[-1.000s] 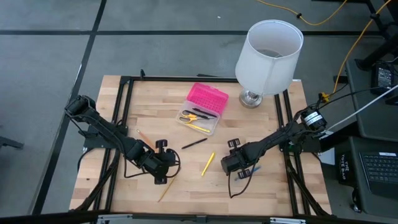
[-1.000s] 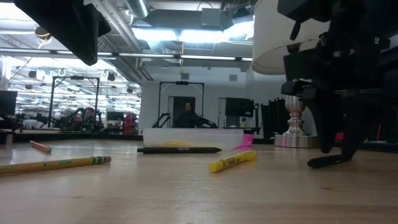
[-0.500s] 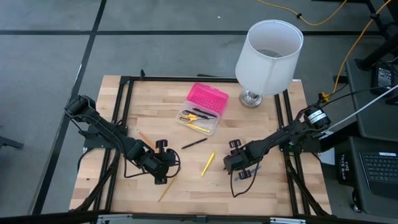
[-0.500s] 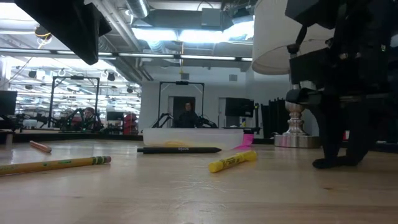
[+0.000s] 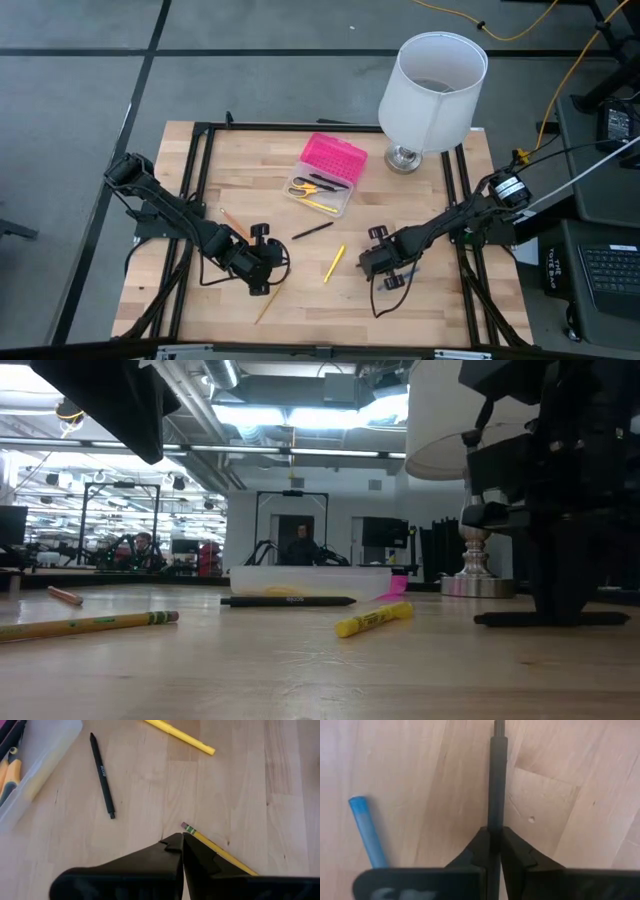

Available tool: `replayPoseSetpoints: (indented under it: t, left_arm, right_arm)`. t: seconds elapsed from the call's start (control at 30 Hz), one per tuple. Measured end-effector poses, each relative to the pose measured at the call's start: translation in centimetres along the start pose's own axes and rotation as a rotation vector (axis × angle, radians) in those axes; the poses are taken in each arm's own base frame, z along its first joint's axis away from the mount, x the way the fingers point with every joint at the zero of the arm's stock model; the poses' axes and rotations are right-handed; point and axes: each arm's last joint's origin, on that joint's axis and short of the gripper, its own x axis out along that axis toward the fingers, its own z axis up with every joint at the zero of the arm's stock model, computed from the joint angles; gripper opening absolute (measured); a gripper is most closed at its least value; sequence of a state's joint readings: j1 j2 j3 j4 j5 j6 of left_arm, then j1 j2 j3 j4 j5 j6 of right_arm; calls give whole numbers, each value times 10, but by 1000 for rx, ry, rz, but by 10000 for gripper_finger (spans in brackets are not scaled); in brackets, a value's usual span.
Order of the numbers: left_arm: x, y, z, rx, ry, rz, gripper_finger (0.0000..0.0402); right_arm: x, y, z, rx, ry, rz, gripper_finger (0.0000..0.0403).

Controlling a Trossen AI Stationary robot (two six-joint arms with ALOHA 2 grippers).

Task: Pick & place school supplies into a supply box
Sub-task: Put the black pen into the pink supply box

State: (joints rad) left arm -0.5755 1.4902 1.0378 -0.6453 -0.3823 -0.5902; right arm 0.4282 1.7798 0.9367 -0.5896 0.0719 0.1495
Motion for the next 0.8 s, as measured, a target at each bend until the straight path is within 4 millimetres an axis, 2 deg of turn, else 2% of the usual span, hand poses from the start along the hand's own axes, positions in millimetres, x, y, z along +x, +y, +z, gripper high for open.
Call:
replayPoseSetpoints:
  t: [0.2, 0.37, 0.6, 0.8]
  left_arm:
    - [0, 0, 0, -11, -5, 8, 3]
    - [0, 1, 0, -39, -4, 7, 3]
    - [1, 2, 1, -2, -4, 14, 3]
    - [1, 2, 2, 39, -10, 18, 3]
  right_arm:
    - [-8, -4, -1, 19, -14, 46, 27]
    - [-36, -5, -6, 19, -85, 80, 27]
    - [-73, -21, -10, 39, -233, 72, 27]
    - [-89, -40, -8, 33, -330, 43, 27]
